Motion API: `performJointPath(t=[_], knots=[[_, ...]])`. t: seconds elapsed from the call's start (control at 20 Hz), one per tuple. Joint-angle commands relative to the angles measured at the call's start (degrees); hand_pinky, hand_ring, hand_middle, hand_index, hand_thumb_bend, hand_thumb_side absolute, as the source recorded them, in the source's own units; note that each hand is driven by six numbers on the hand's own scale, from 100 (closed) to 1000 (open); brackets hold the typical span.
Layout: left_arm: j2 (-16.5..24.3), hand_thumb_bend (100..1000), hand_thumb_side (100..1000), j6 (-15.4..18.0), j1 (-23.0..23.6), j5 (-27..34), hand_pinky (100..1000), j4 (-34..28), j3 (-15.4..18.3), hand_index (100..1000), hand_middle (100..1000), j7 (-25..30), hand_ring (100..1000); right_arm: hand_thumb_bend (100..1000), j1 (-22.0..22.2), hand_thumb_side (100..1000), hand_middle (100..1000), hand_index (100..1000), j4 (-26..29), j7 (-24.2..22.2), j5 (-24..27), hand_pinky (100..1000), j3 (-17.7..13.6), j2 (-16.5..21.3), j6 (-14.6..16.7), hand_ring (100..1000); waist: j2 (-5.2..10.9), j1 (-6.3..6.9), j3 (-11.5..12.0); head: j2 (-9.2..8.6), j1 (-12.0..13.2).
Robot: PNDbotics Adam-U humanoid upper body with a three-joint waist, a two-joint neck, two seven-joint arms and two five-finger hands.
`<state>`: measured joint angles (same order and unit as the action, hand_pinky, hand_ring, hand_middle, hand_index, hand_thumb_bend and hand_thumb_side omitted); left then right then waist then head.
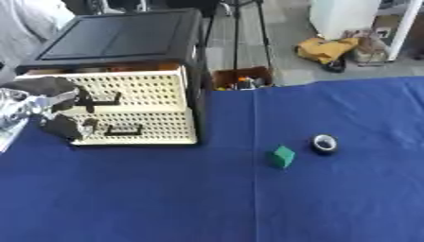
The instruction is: Pick up objects from table and place into drawer.
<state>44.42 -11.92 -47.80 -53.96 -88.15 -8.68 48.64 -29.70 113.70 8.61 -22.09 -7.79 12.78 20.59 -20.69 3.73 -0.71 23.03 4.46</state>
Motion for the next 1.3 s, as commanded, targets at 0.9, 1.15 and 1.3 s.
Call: performJointPath(t=[0.9,1.15,1.3], knots=[[5.5,111,366,-1.2,5.2,0.6,100,-12.5,1.2,730,140,1.9,100,100,-1.1,922,692,846,0.9,0.3,0.3,754,-0.4,0.1,0.0,746,0.97,-0.72,1.0,-0.81,-0.3],[5.5,110,368,-1.7,6.1,0.8,100,-14.5,1.6,729,138,1.9,100,100,-1.1,922,692,846,0.9,0.3,0.4,755,-0.4,0.0,0.1,746,0.92,-0.86,1.2,-0.96,-0.3],[5.5,110,369,-1.9,6.5,0.8,100,-15.4,1.6,728,138,2.2,100,100,-1.1,922,693,847,0.9,0.4,0.4,755,-0.5,0.0,0.1,747,0.87,-0.97,1.3,-1.00,-0.3]])
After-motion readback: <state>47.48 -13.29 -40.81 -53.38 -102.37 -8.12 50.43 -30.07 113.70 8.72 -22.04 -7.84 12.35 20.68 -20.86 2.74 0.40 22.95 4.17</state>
